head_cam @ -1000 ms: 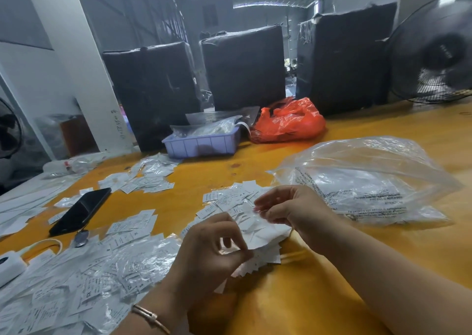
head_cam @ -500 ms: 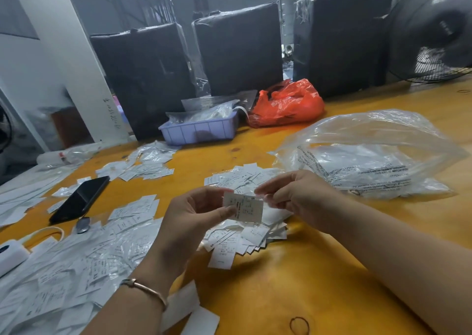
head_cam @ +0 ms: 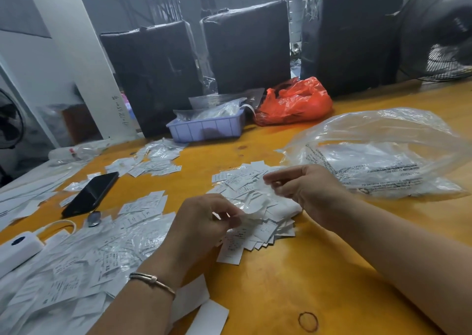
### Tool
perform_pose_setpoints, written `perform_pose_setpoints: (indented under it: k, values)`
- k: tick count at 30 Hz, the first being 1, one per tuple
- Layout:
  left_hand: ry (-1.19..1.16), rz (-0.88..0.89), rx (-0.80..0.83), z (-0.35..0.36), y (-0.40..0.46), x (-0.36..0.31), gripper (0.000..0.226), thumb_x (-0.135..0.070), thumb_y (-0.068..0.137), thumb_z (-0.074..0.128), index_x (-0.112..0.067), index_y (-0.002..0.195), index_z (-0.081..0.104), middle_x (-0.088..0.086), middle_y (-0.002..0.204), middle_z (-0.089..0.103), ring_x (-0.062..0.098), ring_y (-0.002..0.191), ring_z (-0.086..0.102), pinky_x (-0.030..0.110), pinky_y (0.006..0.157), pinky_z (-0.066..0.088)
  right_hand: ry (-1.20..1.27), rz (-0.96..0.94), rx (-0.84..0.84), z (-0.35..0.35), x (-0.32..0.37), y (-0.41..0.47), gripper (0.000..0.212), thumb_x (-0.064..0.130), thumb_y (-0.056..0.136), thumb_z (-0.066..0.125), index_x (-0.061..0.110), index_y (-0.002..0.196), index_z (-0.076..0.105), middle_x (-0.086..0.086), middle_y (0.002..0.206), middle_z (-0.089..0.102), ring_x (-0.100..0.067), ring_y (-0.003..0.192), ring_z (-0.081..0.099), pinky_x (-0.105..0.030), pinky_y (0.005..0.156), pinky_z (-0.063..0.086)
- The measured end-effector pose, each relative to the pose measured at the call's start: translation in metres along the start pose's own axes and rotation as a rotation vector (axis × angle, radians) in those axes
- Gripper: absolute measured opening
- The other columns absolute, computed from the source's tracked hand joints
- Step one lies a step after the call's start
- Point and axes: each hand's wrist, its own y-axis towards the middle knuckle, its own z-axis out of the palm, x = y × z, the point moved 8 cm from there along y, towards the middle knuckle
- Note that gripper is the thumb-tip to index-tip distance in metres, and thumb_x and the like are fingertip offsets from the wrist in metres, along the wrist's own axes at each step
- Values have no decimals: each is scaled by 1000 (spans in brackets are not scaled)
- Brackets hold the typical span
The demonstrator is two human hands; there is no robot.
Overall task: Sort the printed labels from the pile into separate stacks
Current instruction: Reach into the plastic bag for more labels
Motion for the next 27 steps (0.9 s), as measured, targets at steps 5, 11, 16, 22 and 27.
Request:
perform_pose_setpoints:
  k: [5, 11, 16, 22, 27]
  values:
    - [17, -39, 133, 4, 0, 6, 30, 5, 81, 73, -24, 87, 80, -16, 84, 71, -4, 87, 62, 13, 64, 49, 368, 164, 60, 3, -7, 0, 25, -17, 75, 56, -5, 90, 73, -12, 85, 74, -17, 77, 67, -22, 62, 55]
    - [-424, -170, -76, -12, 1, 9, 3, -26, 79, 76, -23, 77, 76, -2, 87, 74, 14, 86, 65, 28, 70, 51, 497, 178, 129, 9, -3, -5, 25, 2, 61, 72, -1, 86, 74, -8, 82, 70, -9, 65, 65, -25, 69, 58]
    - [-1192, -334, 87, 11, -1, 5, 26, -21, 64, 89, -10, 83, 74, 20, 112, 70, 28, 110, 67, 34, 87, 57, 494, 143, 200, 18, 3, -8, 20, -2, 63, 66, -1, 80, 76, -10, 85, 72, -17, 85, 65, -27, 80, 58]
    - [-1079, -346, 55, 14, -2, 3, 21, -14, 66, 78, -4, 85, 77, 21, 105, 73, 29, 102, 70, 28, 81, 58, 240, 108, 244, 30, 1, -14, 33, -21, 69, 53, 0, 79, 76, -13, 79, 72, -21, 79, 69, -25, 72, 59]
    - [-1030, -409, -37, 10, -2, 19, 27, -12, 65, 75, 3, 86, 70, 21, 101, 74, 28, 99, 71, 25, 77, 59, -335, -59, 236, 33, -2, -18, 20, -18, 76, 58, -1, 77, 69, -19, 84, 72, -16, 70, 63, -23, 65, 54]
